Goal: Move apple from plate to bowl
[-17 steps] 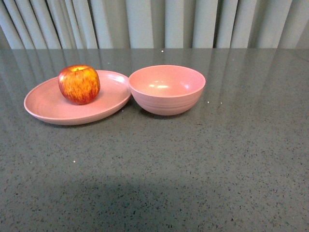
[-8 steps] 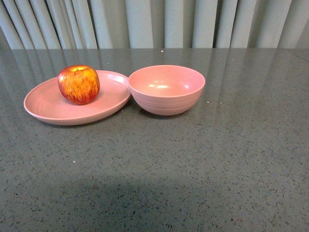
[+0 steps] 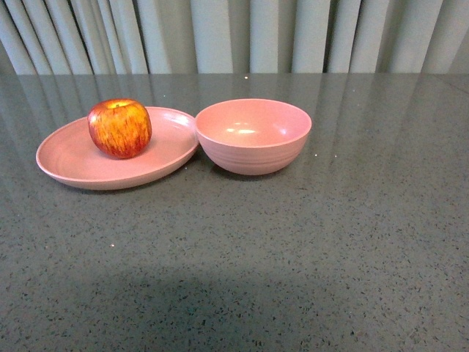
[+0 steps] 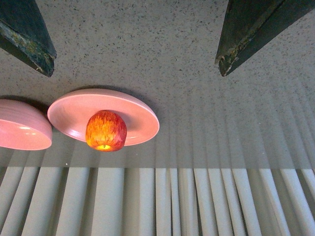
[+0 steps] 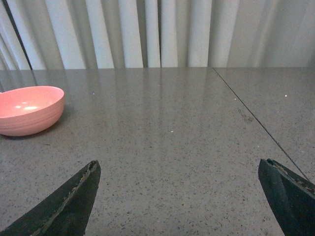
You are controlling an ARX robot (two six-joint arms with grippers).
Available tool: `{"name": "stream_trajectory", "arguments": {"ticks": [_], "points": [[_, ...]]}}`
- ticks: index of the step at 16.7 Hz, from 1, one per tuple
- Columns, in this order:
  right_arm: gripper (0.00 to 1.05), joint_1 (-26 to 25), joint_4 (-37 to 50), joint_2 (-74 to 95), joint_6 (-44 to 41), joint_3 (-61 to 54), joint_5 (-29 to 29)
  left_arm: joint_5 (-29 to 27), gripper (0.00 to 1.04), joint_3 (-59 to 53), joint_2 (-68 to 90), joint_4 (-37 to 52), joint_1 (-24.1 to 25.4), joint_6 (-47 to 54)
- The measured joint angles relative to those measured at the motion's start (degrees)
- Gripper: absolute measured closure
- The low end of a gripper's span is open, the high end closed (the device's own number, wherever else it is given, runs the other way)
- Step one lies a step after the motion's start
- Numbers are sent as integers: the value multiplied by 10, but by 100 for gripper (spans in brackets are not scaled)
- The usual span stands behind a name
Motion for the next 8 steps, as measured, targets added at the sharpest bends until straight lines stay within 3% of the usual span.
{"name": "stream_trajectory", "arguments": {"ticks": [8], "points": [[7, 0, 0, 0, 0, 0, 0, 0, 7, 0, 0, 0, 0, 0]]}}
